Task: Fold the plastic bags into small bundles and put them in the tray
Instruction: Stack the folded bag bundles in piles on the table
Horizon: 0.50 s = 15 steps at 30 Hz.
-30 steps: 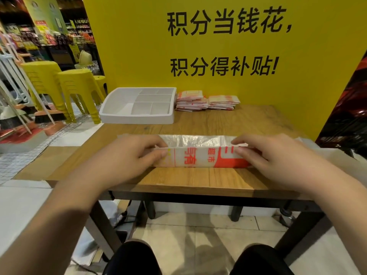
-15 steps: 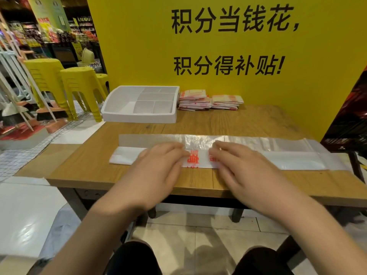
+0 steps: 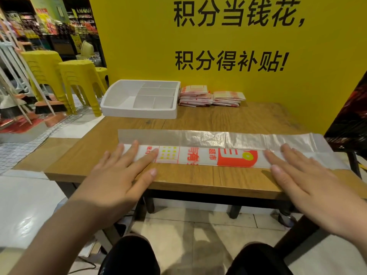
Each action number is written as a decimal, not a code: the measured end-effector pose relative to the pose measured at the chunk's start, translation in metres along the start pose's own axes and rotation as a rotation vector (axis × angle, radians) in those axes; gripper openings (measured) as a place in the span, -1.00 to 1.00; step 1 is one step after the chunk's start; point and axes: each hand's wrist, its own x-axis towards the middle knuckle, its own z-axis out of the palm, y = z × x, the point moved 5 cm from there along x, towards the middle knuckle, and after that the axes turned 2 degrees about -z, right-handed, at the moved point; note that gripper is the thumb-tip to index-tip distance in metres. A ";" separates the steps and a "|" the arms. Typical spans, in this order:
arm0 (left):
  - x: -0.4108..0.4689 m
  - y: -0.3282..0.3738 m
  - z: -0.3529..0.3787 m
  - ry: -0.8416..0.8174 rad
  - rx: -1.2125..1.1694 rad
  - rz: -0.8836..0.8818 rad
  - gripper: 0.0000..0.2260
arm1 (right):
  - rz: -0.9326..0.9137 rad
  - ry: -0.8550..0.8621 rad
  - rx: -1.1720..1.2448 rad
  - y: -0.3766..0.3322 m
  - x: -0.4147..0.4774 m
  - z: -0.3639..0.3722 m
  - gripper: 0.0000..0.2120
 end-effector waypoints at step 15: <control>-0.004 0.043 0.002 0.243 -0.031 0.307 -0.48 | -0.264 0.189 -0.108 -0.061 -0.003 0.007 -0.27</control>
